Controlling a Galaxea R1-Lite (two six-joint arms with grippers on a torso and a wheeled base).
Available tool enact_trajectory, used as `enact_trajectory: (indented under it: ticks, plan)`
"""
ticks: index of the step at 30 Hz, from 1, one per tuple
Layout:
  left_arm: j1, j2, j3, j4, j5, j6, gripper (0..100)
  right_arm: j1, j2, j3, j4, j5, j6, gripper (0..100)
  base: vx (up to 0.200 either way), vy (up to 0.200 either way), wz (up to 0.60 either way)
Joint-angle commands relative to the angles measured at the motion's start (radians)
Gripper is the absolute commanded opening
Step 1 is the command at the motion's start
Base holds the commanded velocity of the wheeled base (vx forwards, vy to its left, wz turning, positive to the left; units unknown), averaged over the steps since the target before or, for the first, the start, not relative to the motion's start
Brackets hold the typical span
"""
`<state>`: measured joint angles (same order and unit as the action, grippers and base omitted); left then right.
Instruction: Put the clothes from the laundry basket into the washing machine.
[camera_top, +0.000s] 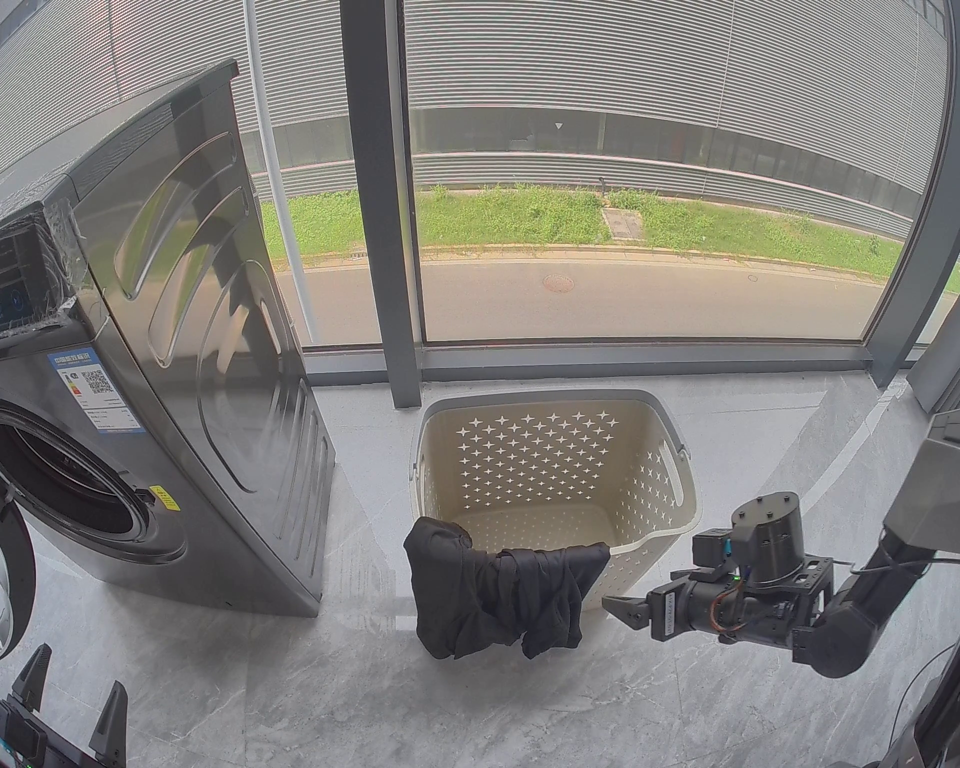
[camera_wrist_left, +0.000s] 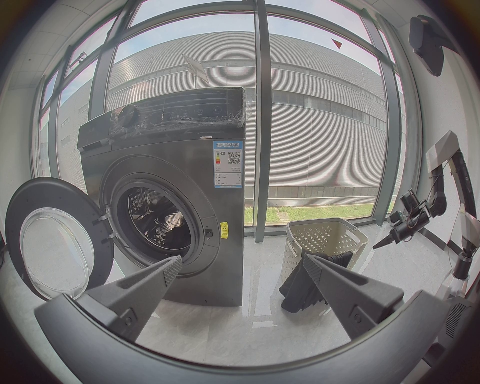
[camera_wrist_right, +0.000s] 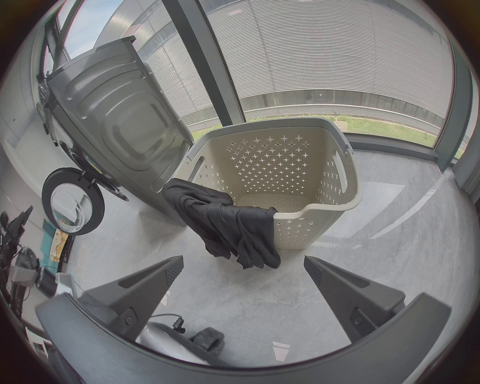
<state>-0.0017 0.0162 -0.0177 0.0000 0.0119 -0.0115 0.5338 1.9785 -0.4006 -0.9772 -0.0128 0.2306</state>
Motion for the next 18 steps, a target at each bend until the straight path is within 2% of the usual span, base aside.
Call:
enact_trajectory:
  ticks: [1, 4, 6, 14, 18]
  plan:
    - [0.000, -0.016, 0.018, 0.000, 0.000, -0.001, 100, 0.029, 0.134, -0.083, -0.015, -0.036, 0.032, 100, 0.000, 0.000, 0.00]
    - [0.000, -0.016, 0.018, 0.000, 0.000, -0.001, 100, 0.031, 0.194, -0.139, -0.006, -0.084, 0.042, 100, 0.000, 0.000, 0.00]
    - [0.000, -0.016, 0.018, 0.000, 0.000, -0.001, 100, 0.031, 0.204, -0.147, -0.008, -0.088, 0.042, 100, 0.000, 0.000, 0.00]
    - [0.000, -0.016, 0.018, 0.000, 0.002, -0.001, 100, 0.026, 0.339, -0.288, -0.005, -0.115, 0.045, 100, 0.000, 0.000, 0.00]
    - [0.000, -0.016, 0.018, 0.000, 0.002, -0.001, 100, 0.032, 0.379, -0.363, -0.003, -0.115, 0.076, 100, 0.000, 0.000, 0.00]
